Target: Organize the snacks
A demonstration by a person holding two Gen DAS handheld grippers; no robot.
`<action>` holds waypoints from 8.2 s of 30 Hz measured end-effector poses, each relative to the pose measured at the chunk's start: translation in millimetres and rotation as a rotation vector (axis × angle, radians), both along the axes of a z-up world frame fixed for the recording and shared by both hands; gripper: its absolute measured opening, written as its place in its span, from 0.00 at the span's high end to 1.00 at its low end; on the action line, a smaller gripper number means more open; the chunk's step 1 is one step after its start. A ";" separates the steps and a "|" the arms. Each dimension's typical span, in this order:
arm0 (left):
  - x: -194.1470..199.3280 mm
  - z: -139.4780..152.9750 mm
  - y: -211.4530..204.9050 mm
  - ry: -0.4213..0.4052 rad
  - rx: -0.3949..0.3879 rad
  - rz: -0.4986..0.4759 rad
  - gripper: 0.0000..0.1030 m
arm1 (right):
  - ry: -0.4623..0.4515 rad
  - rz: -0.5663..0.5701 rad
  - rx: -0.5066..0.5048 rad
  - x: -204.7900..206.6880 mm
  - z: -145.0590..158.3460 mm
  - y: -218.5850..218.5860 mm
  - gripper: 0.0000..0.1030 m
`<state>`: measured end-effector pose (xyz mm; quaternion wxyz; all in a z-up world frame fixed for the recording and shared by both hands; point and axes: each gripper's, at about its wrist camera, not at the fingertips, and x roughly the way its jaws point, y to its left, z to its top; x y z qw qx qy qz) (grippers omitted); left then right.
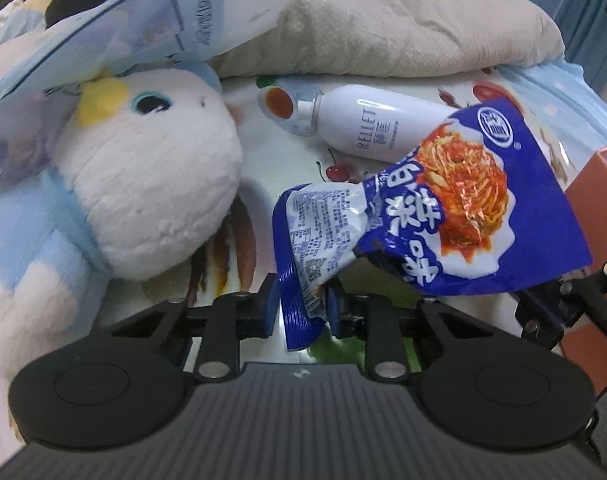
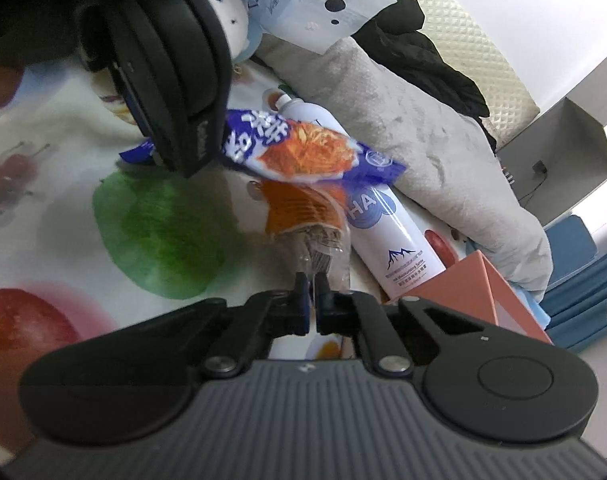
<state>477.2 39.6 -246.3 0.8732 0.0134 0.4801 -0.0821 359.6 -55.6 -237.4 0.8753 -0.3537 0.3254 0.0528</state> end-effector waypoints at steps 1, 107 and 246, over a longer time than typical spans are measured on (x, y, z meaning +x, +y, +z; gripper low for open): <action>-3.2 1.7 1.6 0.000 -0.010 0.011 0.75 | 0.001 0.002 0.004 -1.4 1.7 0.0 0.96; -201.6 261.7 -143.3 -0.321 -0.293 -0.008 0.96 | -0.178 -0.224 0.688 -136.4 223.4 -216.8 0.96; -387.9 258.3 -140.0 -0.298 -0.154 -0.058 0.00 | -0.238 -0.398 0.781 -308.9 210.9 -253.1 0.00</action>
